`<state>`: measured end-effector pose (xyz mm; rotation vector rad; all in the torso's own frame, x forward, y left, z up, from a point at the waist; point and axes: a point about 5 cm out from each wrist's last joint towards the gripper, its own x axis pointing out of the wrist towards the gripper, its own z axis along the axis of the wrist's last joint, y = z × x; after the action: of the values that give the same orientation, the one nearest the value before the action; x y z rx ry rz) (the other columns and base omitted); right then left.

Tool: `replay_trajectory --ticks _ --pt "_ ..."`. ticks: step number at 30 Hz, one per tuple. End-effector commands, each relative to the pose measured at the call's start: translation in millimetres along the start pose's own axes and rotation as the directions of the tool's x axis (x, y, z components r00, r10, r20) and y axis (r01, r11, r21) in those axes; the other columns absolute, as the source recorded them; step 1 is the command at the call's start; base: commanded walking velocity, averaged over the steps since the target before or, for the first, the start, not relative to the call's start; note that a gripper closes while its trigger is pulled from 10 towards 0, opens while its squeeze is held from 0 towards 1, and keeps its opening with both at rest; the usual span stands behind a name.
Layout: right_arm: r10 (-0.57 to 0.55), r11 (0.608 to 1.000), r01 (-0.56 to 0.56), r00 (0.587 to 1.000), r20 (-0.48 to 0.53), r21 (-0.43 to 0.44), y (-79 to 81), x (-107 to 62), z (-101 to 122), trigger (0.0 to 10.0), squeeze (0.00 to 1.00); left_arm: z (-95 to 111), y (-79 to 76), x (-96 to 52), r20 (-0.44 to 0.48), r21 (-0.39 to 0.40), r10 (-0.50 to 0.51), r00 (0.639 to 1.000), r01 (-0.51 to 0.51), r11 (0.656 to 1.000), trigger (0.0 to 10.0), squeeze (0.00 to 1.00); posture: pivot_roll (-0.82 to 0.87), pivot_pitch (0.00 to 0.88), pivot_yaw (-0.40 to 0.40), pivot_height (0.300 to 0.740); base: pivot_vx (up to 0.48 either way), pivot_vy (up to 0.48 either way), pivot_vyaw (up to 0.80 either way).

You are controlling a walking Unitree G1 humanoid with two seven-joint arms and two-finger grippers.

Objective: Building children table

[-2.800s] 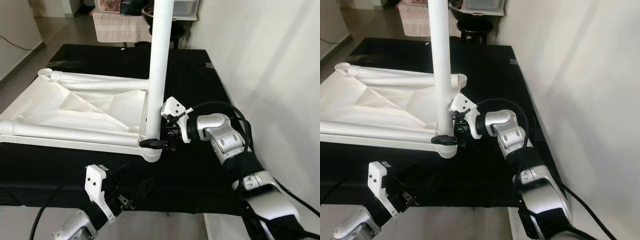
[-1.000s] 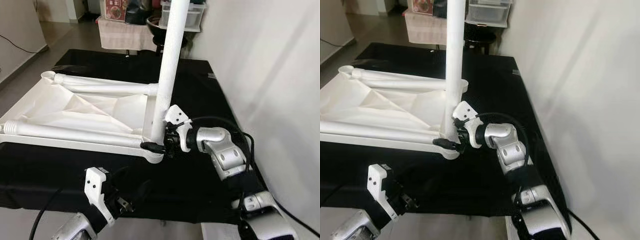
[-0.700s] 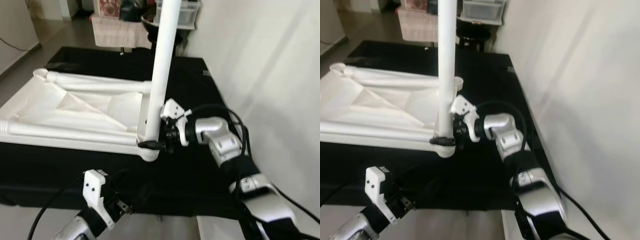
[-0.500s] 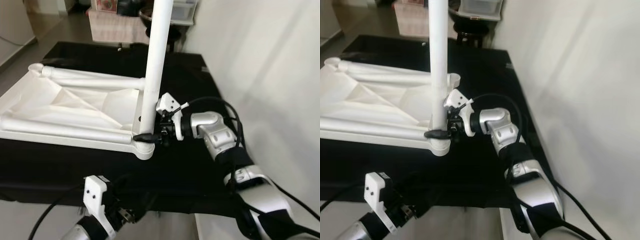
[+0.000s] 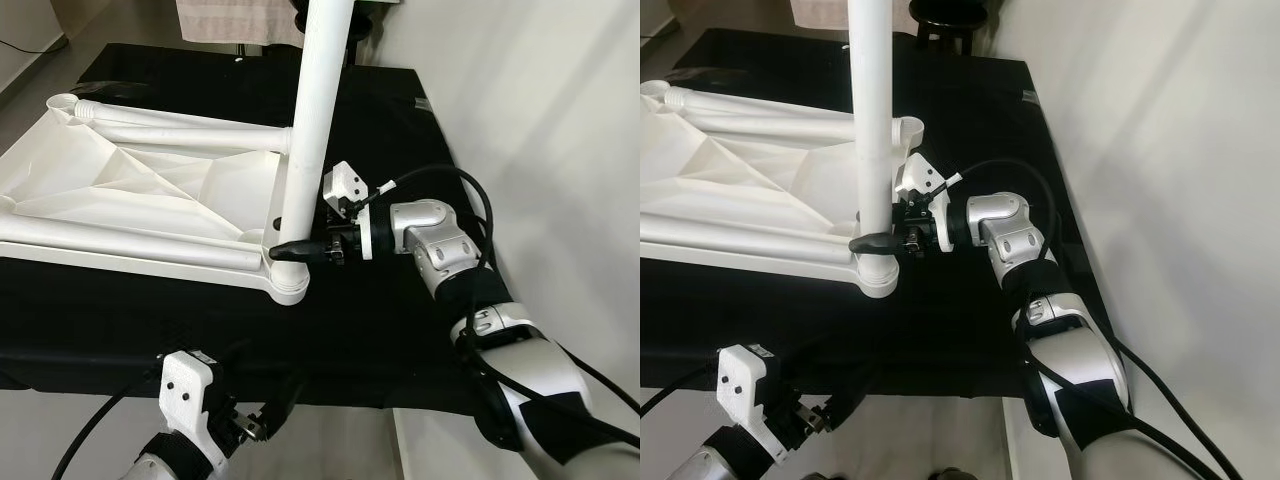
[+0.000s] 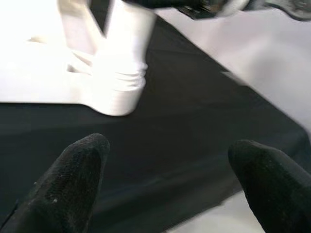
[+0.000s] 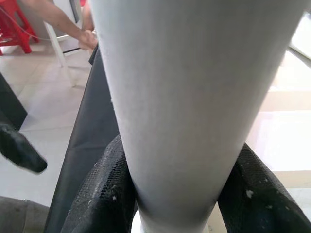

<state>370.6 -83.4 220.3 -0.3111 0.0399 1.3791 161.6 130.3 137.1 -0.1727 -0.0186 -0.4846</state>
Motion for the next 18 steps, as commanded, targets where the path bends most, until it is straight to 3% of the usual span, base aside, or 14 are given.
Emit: replay_trajectory --ticks 1,2,3,4,5,6,7,8,9,15,16,18 --pt "-0.176 0.978 0.186 0.978 -0.114 0.092 1.9 -19.7 -39.4 0.0 0.0 1.6 3.8 -7.0 0.006 0.085 0.089 0.996 -0.089 0.992 10.0 0.0 -0.02 0.173 -0.126 0.74 0.0 0.0 0.0" --pt "-0.48 0.862 0.502 0.854 -0.203 0.074 1.9 -30.0 -58.7 0.0 0.0 1.9 6.2 -10.0 0.011 0.127 0.122 0.992 -0.122 0.984 10.0 0.0 -0.03 0.161 -0.126 0.74 0.0 0.0 0.0" --pt "-0.48 0.862 0.502 0.854 -0.203 0.074 1.9 -30.0 -58.7 0.0 0.0 1.9 6.2 -10.0 0.011 0.127 0.122 0.992 -0.122 0.984 10.0 0.0 -0.03 0.161 -0.126 0.74 0.0 0.0 0.0" --pt "-0.67 0.714 0.7 0.694 -0.262 0.028 3.7 -42.2 -71.0 0.0 0.0 2.1 7.5 -11.8 0.015 0.152 0.14 0.99 -0.141 0.978 10.0 0.0 -0.03 0.161 -0.126 0.74 0.0 0.0 0.0" --pt "-0.707 0.657 0.753 0.634 -0.314 0.042 32.2 -43.4 -87.1 0.0 0.0 2.7 10.0 -12.0 0.023 0.165 0.151 0.988 -0.153 0.974 10.0 0.0 -0.06 0.153 -0.103 0.74 0.0 0.0 0.0" --pt "-0.707 0.657 0.753 0.634 -0.314 0.042 32.2 -43.4 -87.1 0.0 0.0 2.7 10.0 -12.0 0.023 0.165 0.151 0.988 -0.153 0.974 10.0 0.0 -0.06 0.153 -0.103 0.74 0.0 0.0 0.0" --pt "-0.679 0.645 0.757 0.631 -0.375 0.107 83.0 -40.9 -101.8 0.0 0.0 2.3 13.6 -9.5 0.033 0.179 0.142 0.989 -0.145 0.973 10.0 0.0 -0.1 0.13 -0.076 0.74 0.0 0.0 0.0" --pt "-0.679 0.645 0.757 0.631 -0.375 0.107 83.0 -40.9 -101.8 0.0 0.0 2.3 13.6 -9.5 0.033 0.179 0.142 0.989 -0.145 0.973 10.0 0.0 -0.1 0.13 -0.076 0.74 0.0 0.0 0.0" --pt "-0.668 0.64 0.755 0.638 -0.383 0.141 96.8 -39.7 -103.9 0.0 0.0 1.6 15.1 -8.2 0.034 0.181 0.134 0.99 -0.138 0.974 10.0 0.0 -0.1 0.13 -0.076 0.74 0.0 0.0 0.0" --pt "-0.681 0.641 0.758 0.634 -0.366 0.119 83.5 -40.6 -99.6 0.0 0.0 -2.9 19.4 -0.9 0.023 0.163 0.083 0.996 -0.085 0.983 10.0 0.0 -0.1 0.091 -0.06 0.74 0.0 0.0 0.0" --pt "-0.676 0.653 0.749 0.642 -0.361 0.109 78.6 -40.0 -94.9 10.0 0.0 -4.0 20.0 1.9 0.021 0.158 0.065 0.998 -0.068 0.985 10.0 0.0 -0.1 0.082 -0.058 0.74 0.0 0.0 0.0" --pt "-0.677 0.654 0.748 0.644 -0.356 0.11 79.7 -38.2 -91.0 10.0 0.0 -4.5 20.3 2.6 0.022 0.159 0.064 0.998 -0.067 0.985 10.0 0.0 -0.1 0.081 -0.057 0.74 0.0 0.0 0.0"
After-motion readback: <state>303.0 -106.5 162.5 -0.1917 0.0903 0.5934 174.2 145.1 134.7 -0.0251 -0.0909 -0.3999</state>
